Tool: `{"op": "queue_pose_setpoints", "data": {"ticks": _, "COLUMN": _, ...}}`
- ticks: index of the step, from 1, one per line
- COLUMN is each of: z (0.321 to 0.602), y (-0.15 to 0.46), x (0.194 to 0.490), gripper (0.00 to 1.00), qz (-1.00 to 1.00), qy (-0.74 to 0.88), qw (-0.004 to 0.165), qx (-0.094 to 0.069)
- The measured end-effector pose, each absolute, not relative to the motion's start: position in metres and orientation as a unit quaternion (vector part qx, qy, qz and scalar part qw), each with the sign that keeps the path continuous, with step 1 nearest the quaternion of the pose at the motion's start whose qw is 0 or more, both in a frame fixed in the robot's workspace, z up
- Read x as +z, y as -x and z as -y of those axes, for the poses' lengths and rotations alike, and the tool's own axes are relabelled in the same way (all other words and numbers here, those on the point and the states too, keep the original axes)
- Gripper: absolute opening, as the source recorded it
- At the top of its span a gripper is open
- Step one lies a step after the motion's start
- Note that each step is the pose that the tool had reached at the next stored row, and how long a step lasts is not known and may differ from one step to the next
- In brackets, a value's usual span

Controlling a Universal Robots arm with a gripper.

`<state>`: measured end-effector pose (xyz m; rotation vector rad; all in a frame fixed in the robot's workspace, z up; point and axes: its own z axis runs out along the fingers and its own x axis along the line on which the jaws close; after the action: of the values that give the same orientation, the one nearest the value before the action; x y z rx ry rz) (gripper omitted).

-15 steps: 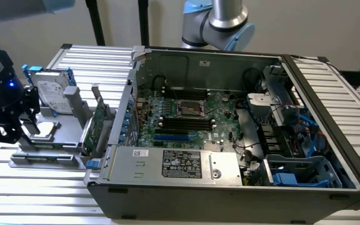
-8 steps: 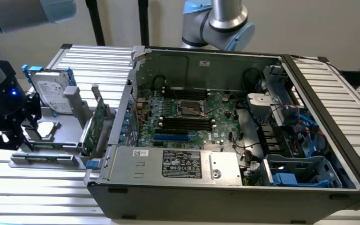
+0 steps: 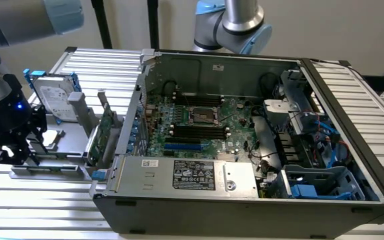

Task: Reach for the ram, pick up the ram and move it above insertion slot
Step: 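Pick up the ram and move it above insertion slot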

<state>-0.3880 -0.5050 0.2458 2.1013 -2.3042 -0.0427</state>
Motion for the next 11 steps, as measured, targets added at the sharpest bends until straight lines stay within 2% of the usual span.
{"op": "queue_pose_setpoints", "data": {"ticks": 11, "z": 0.501, "y": 0.388, "x": 0.226, "gripper": 0.36, "qz": 0.734, "qy": -0.679, "qw": 0.011, "qx": -0.013}}
